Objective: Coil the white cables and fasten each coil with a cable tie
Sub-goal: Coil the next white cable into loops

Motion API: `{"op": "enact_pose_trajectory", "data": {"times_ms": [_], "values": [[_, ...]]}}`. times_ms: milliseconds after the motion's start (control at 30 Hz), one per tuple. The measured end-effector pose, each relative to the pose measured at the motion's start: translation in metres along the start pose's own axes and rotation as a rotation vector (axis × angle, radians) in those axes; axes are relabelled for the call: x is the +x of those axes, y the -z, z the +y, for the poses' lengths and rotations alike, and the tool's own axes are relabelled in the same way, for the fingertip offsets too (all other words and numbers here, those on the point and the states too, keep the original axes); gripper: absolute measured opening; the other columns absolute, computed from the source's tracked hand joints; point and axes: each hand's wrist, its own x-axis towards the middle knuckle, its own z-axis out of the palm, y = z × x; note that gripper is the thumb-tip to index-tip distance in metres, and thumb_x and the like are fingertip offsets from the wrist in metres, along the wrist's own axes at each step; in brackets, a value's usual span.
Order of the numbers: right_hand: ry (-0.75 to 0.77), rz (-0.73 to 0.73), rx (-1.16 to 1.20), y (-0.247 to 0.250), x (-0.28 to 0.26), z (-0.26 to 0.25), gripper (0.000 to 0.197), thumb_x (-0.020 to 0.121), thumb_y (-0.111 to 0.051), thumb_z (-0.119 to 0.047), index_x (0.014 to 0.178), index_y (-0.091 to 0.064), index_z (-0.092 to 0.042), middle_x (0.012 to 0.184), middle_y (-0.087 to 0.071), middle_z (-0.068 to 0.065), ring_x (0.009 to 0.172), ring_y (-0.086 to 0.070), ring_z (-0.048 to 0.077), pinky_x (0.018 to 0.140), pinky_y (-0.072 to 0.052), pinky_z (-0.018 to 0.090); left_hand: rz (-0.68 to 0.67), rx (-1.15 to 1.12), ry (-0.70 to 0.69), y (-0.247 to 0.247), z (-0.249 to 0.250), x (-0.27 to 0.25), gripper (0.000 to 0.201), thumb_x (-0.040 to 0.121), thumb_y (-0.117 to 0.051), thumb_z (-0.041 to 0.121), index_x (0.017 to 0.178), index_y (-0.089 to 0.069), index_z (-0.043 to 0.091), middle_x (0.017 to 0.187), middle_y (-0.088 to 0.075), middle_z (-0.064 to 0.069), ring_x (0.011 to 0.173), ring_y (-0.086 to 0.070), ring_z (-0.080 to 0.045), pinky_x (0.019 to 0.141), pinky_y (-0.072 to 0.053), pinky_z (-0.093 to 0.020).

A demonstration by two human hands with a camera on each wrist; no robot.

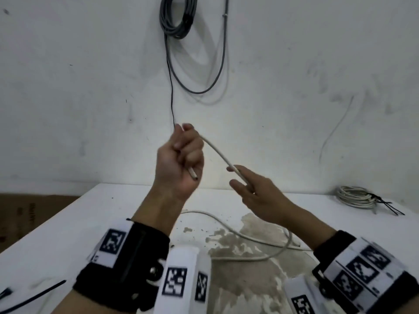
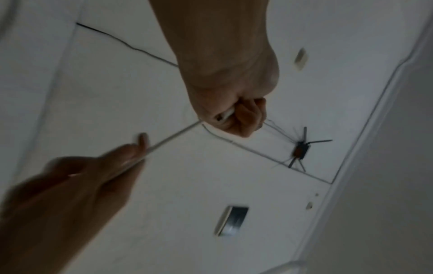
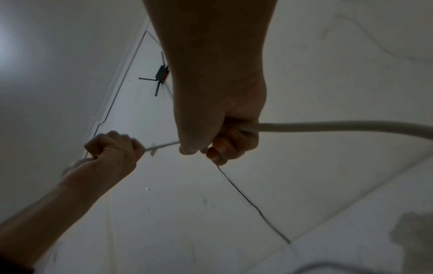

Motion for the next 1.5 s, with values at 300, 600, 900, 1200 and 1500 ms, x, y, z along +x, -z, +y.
{"op": "enact_pose_trajectory", "data": {"times_ms": [300, 600, 900, 1200, 1500], "values": [[0.141, 0.060, -0.118, -0.016, -0.032, 0.028, 0.013, 0.096, -0.039, -0.037, 0.093, -0.049, -0.029, 0.051, -0.045, -0.008, 0.044, -0.034, 0.010, 0.050, -0.029, 0.024, 0.320, 0.668, -0.664, -0.027, 0.019, 0.007, 0.027, 0.102, -0.029, 0.021, 0.081, -0.044, 0.012, 0.043, -0.037, 0.007, 0.034, -0.029, -0.005, 0.035, -0.029, -0.015], [0.537, 0.079, -0.375, -0.007, -0.014, -0.010, 0.023, 0.091, -0.049, -0.031, 0.090, -0.068, -0.018, 0.057, -0.061, -0.004, 0.042, -0.041, 0.017, 0.041, -0.034, 0.022, 0.012, 2.039, -0.252, 0.016, -0.032, -0.008, 0.009, 0.101, -0.030, 0.021, 0.108, -0.032, 0.026, 0.088, -0.059, 0.003, 0.079, -0.064, -0.015, 0.075, -0.055, -0.029], [0.447, 0.034, -0.481, 0.019, -0.011, 0.016, 0.034, 0.090, -0.041, -0.040, 0.077, -0.059, -0.013, 0.053, -0.050, -0.007, 0.043, -0.039, 0.014, 0.042, -0.039, 0.028, 0.090, 2.859, 0.102, 0.030, -0.009, -0.018, 0.031, 0.101, -0.026, 0.032, 0.119, -0.034, 0.009, 0.081, -0.066, -0.012, 0.064, -0.061, -0.029, 0.061, -0.050, -0.041], [0.025, 0.393, -0.125, 0.065, 0.020, 0.012, 0.050, 0.050, -0.072, -0.059, 0.064, -0.064, -0.012, 0.048, -0.054, 0.016, 0.037, -0.042, 0.018, 0.044, -0.033, 0.022, -0.012, 2.676, 0.441, 0.026, -0.015, -0.020, 0.044, 0.098, -0.026, 0.047, 0.068, -0.035, 0.016, 0.057, -0.035, 0.003, 0.055, -0.038, -0.017, 0.059, -0.031, -0.031], [0.415, 0.381, -0.465, 0.041, -0.001, 0.020, 0.034, 0.089, -0.046, -0.019, 0.118, -0.054, -0.004, 0.071, -0.060, 0.003, 0.047, -0.054, 0.023, 0.046, -0.045, 0.027, 0.377, 0.950, 0.209, 0.019, 0.018, -0.022, 0.043, 0.081, -0.043, 0.037, 0.043, -0.033, 0.020, 0.031, -0.018, 0.011, 0.022, -0.018, -0.003, 0.033, -0.008, -0.016]]}}
